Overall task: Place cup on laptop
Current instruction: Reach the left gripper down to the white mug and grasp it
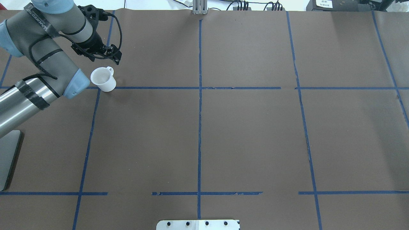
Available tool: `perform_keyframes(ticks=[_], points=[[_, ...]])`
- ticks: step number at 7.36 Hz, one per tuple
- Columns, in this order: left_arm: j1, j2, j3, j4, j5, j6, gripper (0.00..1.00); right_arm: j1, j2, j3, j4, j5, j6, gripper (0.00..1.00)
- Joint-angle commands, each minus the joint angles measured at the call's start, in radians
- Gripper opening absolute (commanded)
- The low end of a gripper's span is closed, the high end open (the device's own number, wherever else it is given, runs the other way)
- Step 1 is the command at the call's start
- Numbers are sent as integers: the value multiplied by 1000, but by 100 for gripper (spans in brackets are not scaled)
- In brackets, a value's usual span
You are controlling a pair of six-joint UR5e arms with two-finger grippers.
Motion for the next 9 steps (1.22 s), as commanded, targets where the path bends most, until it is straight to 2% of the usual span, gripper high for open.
perform_keyframes(ticks=[1, 3, 4, 5, 7, 8, 9], points=[[21, -24, 86, -33, 3, 27, 90, 0, 0, 0, 0, 0, 0, 100], [29, -27, 148, -96, 3, 29, 90, 0, 0, 0, 0, 0, 0, 100], [31, -29, 160, -107, 3, 29, 87, 0, 0, 0, 0, 0, 0, 100], [32, -30, 163, -108, 2, 35, 77, 0, 0, 0, 0, 0, 0, 100], [32, -30, 177, -107, 2, 70, 48, 0, 1, 0, 0, 0, 0, 100], [32, -27, 179, -107, 2, 72, 30, 0, 1, 0, 0, 0, 0, 100], [34, -27, 177, -105, 2, 72, 5, 0, 0, 0, -1, 0, 0, 100]])
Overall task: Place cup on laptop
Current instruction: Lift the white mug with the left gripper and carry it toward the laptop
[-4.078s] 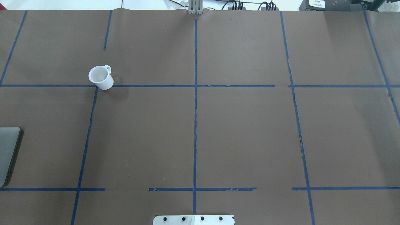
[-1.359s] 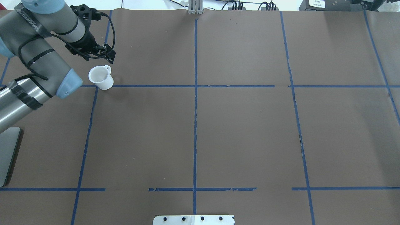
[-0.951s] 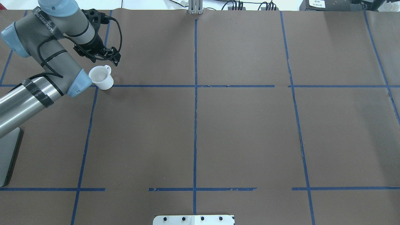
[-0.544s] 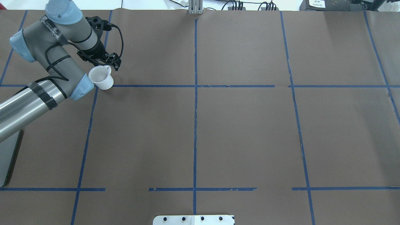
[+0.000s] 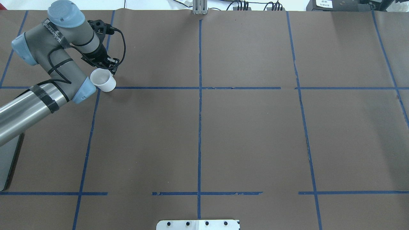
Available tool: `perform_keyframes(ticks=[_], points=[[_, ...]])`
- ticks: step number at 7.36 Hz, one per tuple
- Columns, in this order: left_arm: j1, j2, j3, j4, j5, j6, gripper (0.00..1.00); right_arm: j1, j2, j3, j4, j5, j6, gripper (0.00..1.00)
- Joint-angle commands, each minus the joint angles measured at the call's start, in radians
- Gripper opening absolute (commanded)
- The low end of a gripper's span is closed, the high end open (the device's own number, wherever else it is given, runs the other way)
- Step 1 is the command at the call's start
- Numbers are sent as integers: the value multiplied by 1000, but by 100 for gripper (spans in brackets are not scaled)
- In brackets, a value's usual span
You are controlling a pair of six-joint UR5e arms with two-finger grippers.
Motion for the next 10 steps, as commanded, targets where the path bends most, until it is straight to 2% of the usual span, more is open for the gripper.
perform_keyframes(ticks=[1, 2, 3, 4, 5, 6, 7, 9, 10], points=[[0, 0, -3, 12, -2, 1, 0, 0, -1, 0, 0, 0, 0, 100], [-6, 6, -24, 21, -8, 1, 0, 0, 1, 0, 0, 0, 0, 100], [-34, 18, -86, 82, -8, 1, 0, 0, -1, 0, -1, 0, 0, 100], [-57, 91, -234, 139, -9, 1, 0, 0, -1, 0, 0, 0, 0, 100], [-68, 219, -375, 136, -12, 1, 0, 0, -1, 0, 0, 0, 0, 100], [-83, 312, -447, 136, -12, 1, 0, 0, -1, 0, 0, 0, 0, 100], [-112, 408, -473, 130, -40, 15, 0, 0, 1, 0, 0, 0, 0, 100], [-262, 617, -495, 121, -148, 306, 0, 0, -1, 0, 0, 0, 0, 100], [-302, 701, -497, 74, -147, 318, 0, 0, -1, 0, 0, -2, 0, 100]])
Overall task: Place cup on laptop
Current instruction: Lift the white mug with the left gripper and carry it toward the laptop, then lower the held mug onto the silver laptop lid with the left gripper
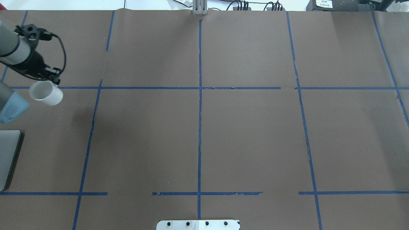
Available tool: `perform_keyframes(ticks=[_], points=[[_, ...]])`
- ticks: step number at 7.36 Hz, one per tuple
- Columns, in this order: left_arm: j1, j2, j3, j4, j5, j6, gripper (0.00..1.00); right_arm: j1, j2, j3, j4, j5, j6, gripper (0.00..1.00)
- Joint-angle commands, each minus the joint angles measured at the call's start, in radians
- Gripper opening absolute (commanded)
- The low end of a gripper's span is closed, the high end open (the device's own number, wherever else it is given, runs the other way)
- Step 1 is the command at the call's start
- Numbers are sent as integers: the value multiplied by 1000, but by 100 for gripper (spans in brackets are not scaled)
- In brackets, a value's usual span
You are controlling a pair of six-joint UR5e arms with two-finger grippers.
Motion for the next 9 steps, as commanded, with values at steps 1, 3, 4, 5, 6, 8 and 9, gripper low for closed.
perform_keyframes(ticks=[1, 3, 4, 5, 6, 8, 9], points=[[-87, 214, -4, -117, -22, 73, 0, 0, -1, 0, 0, 1, 0, 100], [-86, 331, 8, -333, -12, -139, 0, 0, -1, 0, 0, 1, 0, 100], [-86, 360, 20, -378, -12, -159, 0, 0, -1, 0, -2, 1, 0, 100], [-84, 368, 46, -413, 23, -170, 0, 0, -1, 0, 0, 1, 0, 100], [-81, 368, 79, -458, 65, -205, 0, 0, 1, 0, 0, 1, 0, 100], [-75, 368, 90, -485, 64, -233, 0, 0, -1, 0, 0, 1, 0, 100], [-75, 368, 88, -487, 56, -233, 0, 0, -1, 0, -2, 1, 0, 100]])
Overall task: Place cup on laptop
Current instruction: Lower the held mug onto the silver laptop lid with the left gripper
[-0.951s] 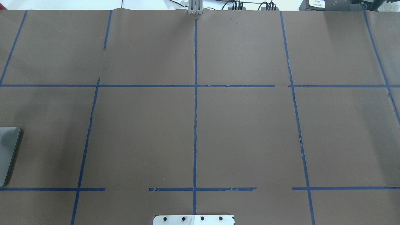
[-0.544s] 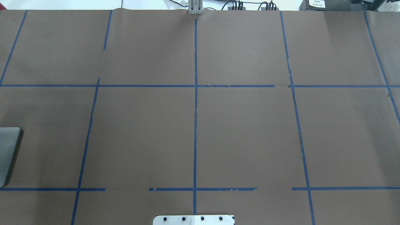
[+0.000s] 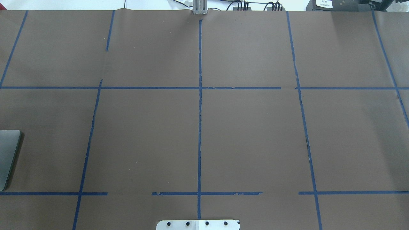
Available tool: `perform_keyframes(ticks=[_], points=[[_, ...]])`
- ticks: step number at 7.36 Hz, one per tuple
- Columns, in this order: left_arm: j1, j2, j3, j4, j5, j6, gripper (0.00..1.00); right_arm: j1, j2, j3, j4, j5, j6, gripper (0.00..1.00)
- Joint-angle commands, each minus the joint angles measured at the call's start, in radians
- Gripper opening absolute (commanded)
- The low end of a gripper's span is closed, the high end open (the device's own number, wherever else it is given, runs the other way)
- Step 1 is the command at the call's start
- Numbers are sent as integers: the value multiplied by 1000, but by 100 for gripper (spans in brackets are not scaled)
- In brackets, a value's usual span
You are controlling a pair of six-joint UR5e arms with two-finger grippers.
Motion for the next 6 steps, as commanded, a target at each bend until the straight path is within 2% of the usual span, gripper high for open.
perform_keyframes(ticks=[1, 6], points=[[3, 1, 2, -8, -4, -8, 0, 0, -1, 0, -1, 0, 0, 100], [33, 17, 4, -9, -41, 3, 0, 0, 1, 0, -1, 0, 0, 100]])
